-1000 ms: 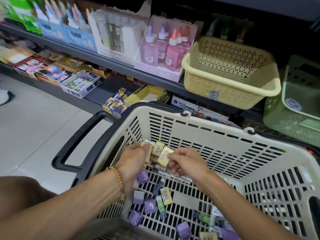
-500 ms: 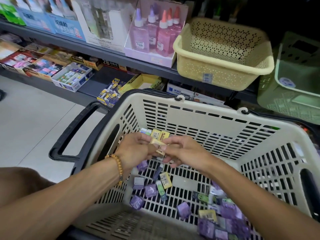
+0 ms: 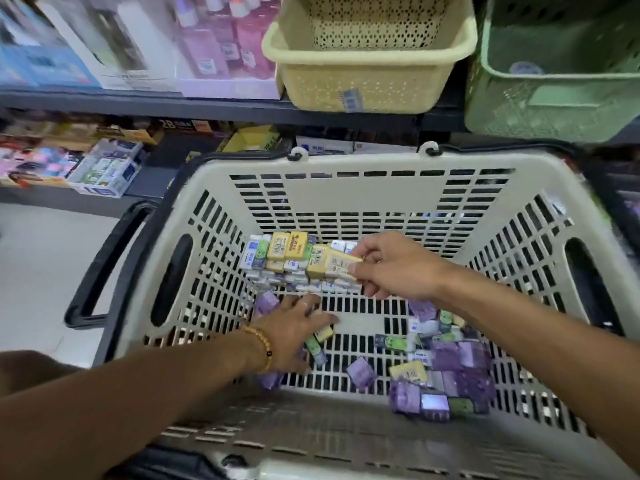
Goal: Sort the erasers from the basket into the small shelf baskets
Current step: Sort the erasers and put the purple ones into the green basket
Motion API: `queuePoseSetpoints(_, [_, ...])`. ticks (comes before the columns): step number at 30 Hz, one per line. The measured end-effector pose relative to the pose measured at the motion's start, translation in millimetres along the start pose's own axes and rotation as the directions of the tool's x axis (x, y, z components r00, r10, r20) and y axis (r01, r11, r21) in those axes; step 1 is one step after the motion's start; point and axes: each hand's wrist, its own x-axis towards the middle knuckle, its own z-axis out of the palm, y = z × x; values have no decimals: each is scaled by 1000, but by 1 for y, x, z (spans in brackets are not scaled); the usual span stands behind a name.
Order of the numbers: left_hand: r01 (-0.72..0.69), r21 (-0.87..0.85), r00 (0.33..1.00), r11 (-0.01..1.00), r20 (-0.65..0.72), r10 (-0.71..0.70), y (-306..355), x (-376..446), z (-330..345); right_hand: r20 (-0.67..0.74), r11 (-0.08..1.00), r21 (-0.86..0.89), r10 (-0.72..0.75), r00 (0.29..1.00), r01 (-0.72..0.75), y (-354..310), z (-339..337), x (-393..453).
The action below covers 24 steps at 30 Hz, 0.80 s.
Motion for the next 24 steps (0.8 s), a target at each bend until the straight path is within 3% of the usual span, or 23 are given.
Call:
queuePoseSetpoints(4, [3, 63, 992, 998, -123, 5, 4, 5, 12, -33, 1000, 21, -7, 999, 8, 1, -5, 3])
queuePoseSetpoints(10, [1, -110, 988, 994, -151, -17, 1, 9, 4, -62, 999, 36, 15, 998, -13, 2, -4, 9])
queuePoseSetpoints(20, [176, -491, 933, 853, -193, -303, -10, -54, -47, -144, 995, 102, 4, 990, 11, -16, 7, 32])
queuePoseSetpoints(24, [194, -553, 888, 810, -251, -384, -21, -81, -64, -101, 998, 15, 58, 993, -57, -24, 21, 60])
